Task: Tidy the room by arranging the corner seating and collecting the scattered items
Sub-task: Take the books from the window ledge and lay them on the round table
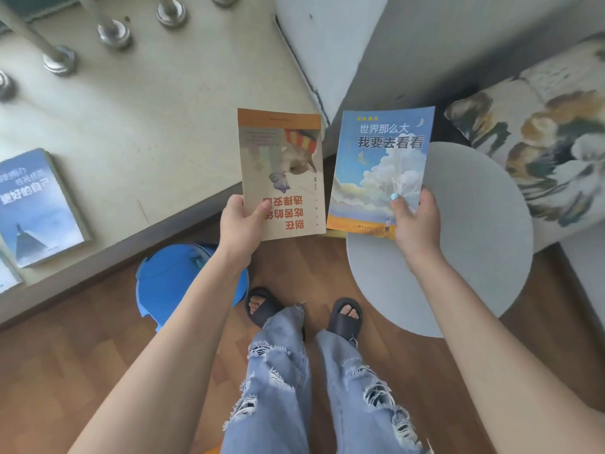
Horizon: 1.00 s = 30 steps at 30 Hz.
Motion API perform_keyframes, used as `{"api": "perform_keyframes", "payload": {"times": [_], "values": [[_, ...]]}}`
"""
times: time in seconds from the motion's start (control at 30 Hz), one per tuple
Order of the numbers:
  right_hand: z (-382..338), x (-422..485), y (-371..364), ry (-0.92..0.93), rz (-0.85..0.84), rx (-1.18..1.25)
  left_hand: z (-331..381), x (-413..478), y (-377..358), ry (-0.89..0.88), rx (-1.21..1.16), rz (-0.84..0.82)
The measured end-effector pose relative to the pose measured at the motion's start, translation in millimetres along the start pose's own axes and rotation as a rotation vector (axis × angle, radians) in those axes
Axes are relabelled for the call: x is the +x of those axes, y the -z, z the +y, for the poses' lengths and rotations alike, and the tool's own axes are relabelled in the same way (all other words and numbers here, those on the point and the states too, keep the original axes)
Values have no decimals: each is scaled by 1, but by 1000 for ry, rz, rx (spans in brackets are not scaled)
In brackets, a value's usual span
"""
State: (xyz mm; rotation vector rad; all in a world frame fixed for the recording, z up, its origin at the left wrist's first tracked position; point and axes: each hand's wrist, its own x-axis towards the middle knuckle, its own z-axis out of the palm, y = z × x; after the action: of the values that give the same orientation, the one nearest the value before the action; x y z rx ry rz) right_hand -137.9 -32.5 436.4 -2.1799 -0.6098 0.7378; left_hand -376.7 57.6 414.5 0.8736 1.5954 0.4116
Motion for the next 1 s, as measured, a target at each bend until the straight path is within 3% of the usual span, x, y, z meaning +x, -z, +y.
{"api": "perform_keyframes", "payload": {"times": [0.5,1.0], "values": [[76,9,105,-120,195,69,23,-29,-109,-115,182,-213],[149,-4,180,-336,296,186,22,-47,-214,-166,369,-310]]}}
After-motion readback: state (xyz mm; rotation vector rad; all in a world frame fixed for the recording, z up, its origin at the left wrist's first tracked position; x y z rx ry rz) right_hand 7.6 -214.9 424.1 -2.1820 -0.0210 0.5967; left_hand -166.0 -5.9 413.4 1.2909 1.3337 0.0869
